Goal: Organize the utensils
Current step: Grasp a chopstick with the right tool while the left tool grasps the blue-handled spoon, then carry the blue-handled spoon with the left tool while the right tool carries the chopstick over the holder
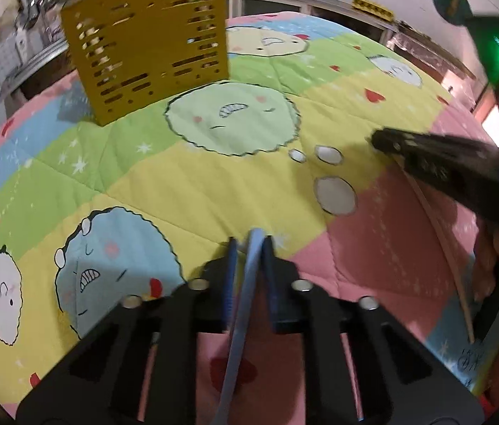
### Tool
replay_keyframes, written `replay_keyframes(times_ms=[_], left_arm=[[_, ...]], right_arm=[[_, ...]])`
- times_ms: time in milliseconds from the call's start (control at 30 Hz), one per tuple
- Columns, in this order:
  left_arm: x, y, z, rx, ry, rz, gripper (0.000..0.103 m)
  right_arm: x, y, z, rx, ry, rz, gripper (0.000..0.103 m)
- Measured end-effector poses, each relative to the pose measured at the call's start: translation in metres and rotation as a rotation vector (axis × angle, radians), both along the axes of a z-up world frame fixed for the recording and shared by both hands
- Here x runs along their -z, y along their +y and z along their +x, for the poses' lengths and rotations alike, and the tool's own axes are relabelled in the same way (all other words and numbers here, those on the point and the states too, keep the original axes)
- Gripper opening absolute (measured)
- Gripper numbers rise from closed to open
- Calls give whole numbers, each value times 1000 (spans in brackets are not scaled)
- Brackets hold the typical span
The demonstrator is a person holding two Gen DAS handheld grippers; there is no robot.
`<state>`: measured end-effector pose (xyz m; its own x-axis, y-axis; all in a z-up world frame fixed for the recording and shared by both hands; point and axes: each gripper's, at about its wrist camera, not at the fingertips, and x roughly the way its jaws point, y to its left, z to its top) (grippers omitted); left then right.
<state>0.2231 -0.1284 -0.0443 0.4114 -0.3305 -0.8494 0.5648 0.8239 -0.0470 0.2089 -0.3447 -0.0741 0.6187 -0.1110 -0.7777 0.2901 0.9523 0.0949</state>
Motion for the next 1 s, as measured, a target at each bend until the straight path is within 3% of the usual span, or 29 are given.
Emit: replay_keyframes(times_ms=[100, 367, 700, 1000], left_arm=[[0, 3, 8, -23, 20, -23, 6], [-16, 15, 17, -110, -44, -37, 6], [-72, 39, 21, -224, -229, -119, 6], [-110, 56, 19, -289, -363, -182, 6]], right_arm=[[-2, 0, 0, -7, -5, -2, 7], [-21, 7, -3, -34, -58, -12, 6], [-56, 14, -2, -57, -159, -12, 6], [-96, 20, -8, -67, -335, -2, 6]])
